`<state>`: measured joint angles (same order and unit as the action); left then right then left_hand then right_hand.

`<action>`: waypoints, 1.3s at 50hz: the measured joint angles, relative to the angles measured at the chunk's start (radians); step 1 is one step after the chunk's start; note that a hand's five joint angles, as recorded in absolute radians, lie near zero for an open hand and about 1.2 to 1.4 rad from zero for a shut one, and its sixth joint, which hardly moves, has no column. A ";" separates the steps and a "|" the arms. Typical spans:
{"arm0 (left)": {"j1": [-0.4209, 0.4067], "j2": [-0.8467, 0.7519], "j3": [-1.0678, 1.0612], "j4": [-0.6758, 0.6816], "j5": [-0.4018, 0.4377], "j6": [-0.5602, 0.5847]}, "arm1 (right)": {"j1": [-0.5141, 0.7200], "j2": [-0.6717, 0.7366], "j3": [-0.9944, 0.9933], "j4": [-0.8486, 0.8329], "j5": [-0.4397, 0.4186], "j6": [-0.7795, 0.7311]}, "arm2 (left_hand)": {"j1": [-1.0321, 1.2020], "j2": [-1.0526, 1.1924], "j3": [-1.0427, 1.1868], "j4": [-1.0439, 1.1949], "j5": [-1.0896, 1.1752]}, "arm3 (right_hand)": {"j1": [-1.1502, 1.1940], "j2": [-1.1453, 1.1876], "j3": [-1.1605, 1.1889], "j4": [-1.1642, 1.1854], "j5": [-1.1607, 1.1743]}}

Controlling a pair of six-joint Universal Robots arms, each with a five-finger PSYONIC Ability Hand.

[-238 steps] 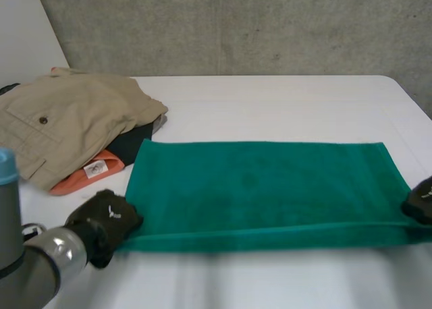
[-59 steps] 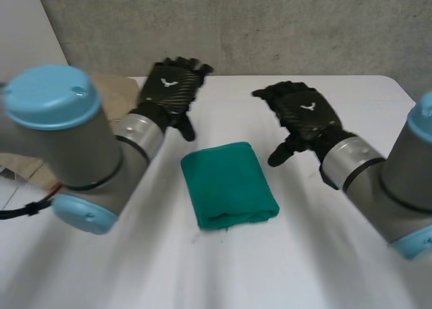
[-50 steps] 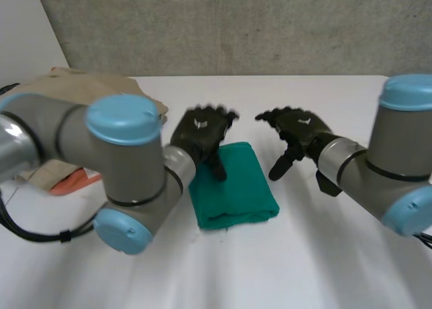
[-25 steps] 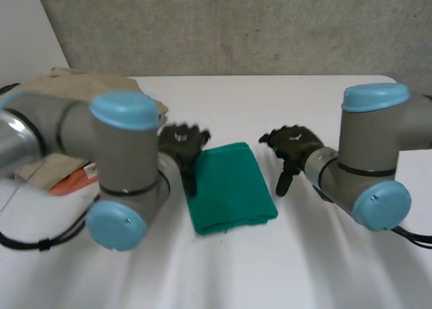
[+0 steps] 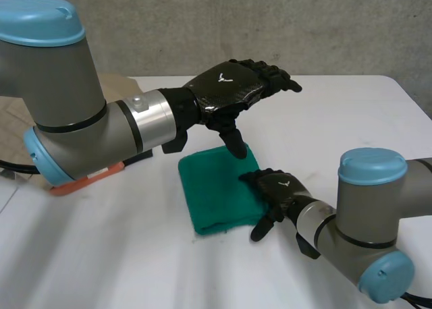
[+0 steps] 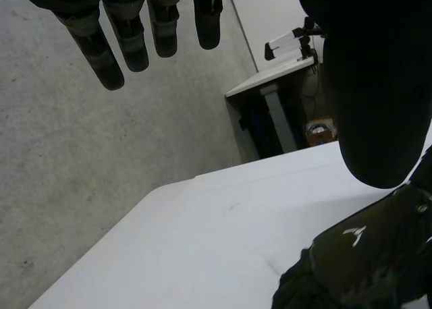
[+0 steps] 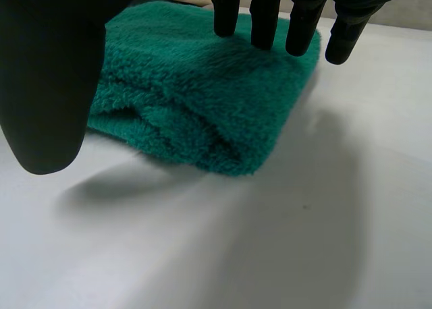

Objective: Fold the laundry.

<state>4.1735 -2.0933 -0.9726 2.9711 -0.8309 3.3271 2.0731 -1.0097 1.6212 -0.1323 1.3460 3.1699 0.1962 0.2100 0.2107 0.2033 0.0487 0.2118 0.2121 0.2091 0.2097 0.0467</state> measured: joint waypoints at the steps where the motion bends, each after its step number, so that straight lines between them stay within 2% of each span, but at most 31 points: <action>1: -0.002 0.001 -0.002 -0.001 -0.001 0.000 | 0.004 0.013 -0.012 -0.006 -0.002 -0.001 | 0.000 0.000 0.000 0.000 0.000 | 0.000 0.000 0.000 0.000 -0.001; 4: -0.006 0.002 -0.005 -0.001 -0.007 0.001 | 0.009 0.037 -0.036 -0.014 -0.002 -0.005 | 0.000 0.000 0.000 0.000 0.000 | 0.009 0.008 0.013 0.010 0.008; 7: -0.011 0.003 -0.007 -0.001 -0.013 0.001 | 0.013 0.068 -0.065 -0.020 0.002 -0.010 | 0.000 0.000 0.000 0.000 0.000 | 0.192 0.195 0.193 0.189 0.185; 8: -0.013 0.003 -0.008 -0.001 -0.014 0.001 | 0.013 0.083 -0.082 -0.023 0.006 -0.011 | 0.000 0.000 0.000 0.000 0.000 | 0.400 0.407 0.403 0.400 0.396; 10: -0.017 0.003 -0.008 0.000 -0.017 0.001 | 0.012 0.098 -0.101 -0.034 0.018 -0.012 | 0.000 0.000 0.000 0.000 0.000 | 0.586 0.665 0.666 0.751 0.707; 12: -0.020 0.003 -0.008 0.001 -0.018 0.001 | 0.010 0.105 -0.109 -0.047 0.034 -0.012 | 0.000 0.000 0.000 0.000 0.000 | 0.675 0.738 0.746 0.894 0.845; 14: -0.023 0.003 -0.008 0.001 -0.018 0.001 | 0.005 0.103 -0.118 -0.079 0.066 -0.011 | 0.000 0.000 0.000 0.000 0.000 | 0.693 0.825 0.832 0.970 0.890; 21: -0.027 0.005 -0.006 0.003 -0.018 0.001 | -0.016 0.071 -0.163 -0.150 0.138 -0.010 | 0.000 0.000 0.000 0.000 0.000 | 0.693 0.899 0.889 0.986 0.901; 28: -0.027 0.014 -0.003 0.006 -0.019 -0.002 | -0.161 0.125 -0.335 -0.103 0.154 -0.030 | 0.000 0.000 0.000 0.000 0.000 | 0.693 0.901 0.901 0.987 0.901; 35: -0.030 0.029 0.000 0.007 -0.033 -0.005 | -0.391 0.324 -0.706 0.011 0.162 -0.071 | 0.000 0.000 0.000 0.000 0.000 | 0.693 0.907 0.914 0.987 0.906; 43: -0.045 0.034 0.007 0.008 -0.039 -0.007 | -0.549 0.620 -1.210 0.185 0.165 -0.089 | 0.000 0.000 0.000 0.000 0.000 | 0.693 0.907 0.914 0.988 0.915; 46: -0.051 0.033 0.007 0.008 -0.040 -0.006 | -0.584 0.713 -1.365 0.248 0.162 -0.099 | 0.000 0.000 0.000 0.000 0.000 | 0.693 0.907 0.914 0.988 0.919; 49: -0.054 0.032 0.007 0.008 -0.040 -0.006 | -0.602 0.756 -1.433 0.275 0.160 -0.107 | 0.000 0.000 0.000 0.000 0.000 | 0.693 0.907 0.914 0.988 0.919; 51: -0.056 0.030 0.008 0.009 -0.040 -0.006 | -0.614 0.774 -1.460 0.285 0.159 -0.113 | 0.000 0.000 0.000 0.000 0.000 | 0.580 0.733 0.741 0.808 0.766; 52: -0.056 0.029 0.010 0.010 -0.040 -0.006 | -0.621 0.780 -1.467 0.288 0.159 -0.118 | 0.000 0.000 0.000 0.000 0.000 | 0.350 0.483 0.501 0.590 0.521; 53: -0.056 0.028 0.012 0.010 -0.040 -0.006 | -0.624 0.781 -1.469 0.288 0.160 -0.122 | 0.000 0.000 0.000 0.000 0.000 | 0.272 0.402 0.442 0.512 0.439; 55: -0.056 0.026 0.017 0.011 -0.041 -0.006 | -0.630 0.781 -1.466 0.286 0.163 -0.133 | 0.000 0.000 0.000 0.000 0.000 | 0.024 0.048 0.075 0.107 0.063; 60: -0.059 0.025 0.026 0.013 -0.042 -0.014 | -0.654 0.773 -1.452 0.277 0.219 -0.213 | 0.000 0.000 0.000 0.000 0.000 | 0.013 -0.001 -0.001 -0.003 0.001; 63: -0.062 0.025 0.030 0.014 -0.047 -0.023 | -0.666 0.764 -1.440 0.269 0.268 -0.305 | 0.000 0.000 0.000 0.000 0.000 | 0.013 -0.001 -0.001 -0.003 0.001; 65: -0.063 0.026 0.032 0.016 -0.056 -0.029 | -0.670 0.736 -1.407 0.261 0.309 -0.426 | 0.000 0.000 0.000 0.000 0.000 | 0.013 -0.001 -0.001 -0.003 0.001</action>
<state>4.1104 -2.0676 -0.9406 2.9874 -0.8870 3.2978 1.4027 -0.2738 0.2144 0.1285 1.6549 2.7442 0.1962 0.2100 0.2107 0.2033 0.0487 0.2247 0.2107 0.2084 0.2063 0.0475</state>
